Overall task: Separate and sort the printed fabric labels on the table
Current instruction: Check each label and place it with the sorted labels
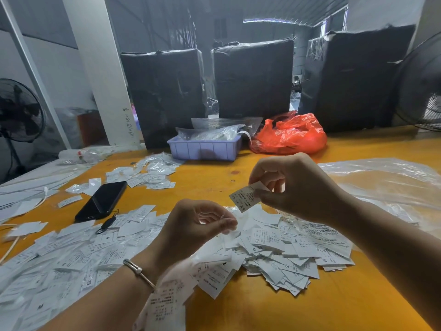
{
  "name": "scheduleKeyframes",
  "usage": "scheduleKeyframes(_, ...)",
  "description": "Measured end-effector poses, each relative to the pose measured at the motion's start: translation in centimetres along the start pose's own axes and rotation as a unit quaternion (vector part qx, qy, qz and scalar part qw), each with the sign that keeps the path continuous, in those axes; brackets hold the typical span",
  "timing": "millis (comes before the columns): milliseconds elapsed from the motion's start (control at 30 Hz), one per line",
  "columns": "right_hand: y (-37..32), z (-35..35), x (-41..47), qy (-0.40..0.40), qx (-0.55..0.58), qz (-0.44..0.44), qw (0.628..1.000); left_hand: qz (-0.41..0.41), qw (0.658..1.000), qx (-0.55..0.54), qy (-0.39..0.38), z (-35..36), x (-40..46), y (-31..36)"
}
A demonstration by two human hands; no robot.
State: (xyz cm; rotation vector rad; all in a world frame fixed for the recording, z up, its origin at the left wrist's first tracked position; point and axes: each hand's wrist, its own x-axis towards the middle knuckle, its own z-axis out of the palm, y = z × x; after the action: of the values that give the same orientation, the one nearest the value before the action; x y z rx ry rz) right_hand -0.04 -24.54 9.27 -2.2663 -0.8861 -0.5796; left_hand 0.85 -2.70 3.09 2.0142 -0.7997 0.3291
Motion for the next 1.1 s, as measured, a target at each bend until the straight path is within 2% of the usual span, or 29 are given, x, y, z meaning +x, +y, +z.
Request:
scheduleKeyframes(233,-0.3,0.0,-0.2,-0.029,-0.030,-0.024,0.999,-0.017,0.999,-0.032,0.000,-0.1,0.0,0.0)
scheduleKeyframes(467,0.2,-0.4,-0.2,-0.062,0.022,-0.020,0.998,-0.020,0.999,-0.038,-0.016,0.0,0.0,0.1)
scheduleKeyframes(867,0.6,1.1,-0.3,-0.091,0.014,-0.002,0.996,-0.024,0.999,-0.039,-0.023,0.1,0.0,0.1)
scheduleKeyframes(1000,0.5,2.0,-0.5,-0.071,-0.015,-0.005,0.997,-0.022,0.999,-0.032,-0.028,0.2,0.0,0.1)
scheduleKeyframes(1100,0.7,1.8,-0.4,-0.033,0.019,0.008,0.999,-0.026,0.999,-0.038,-0.014,0.1,0.0,0.1)
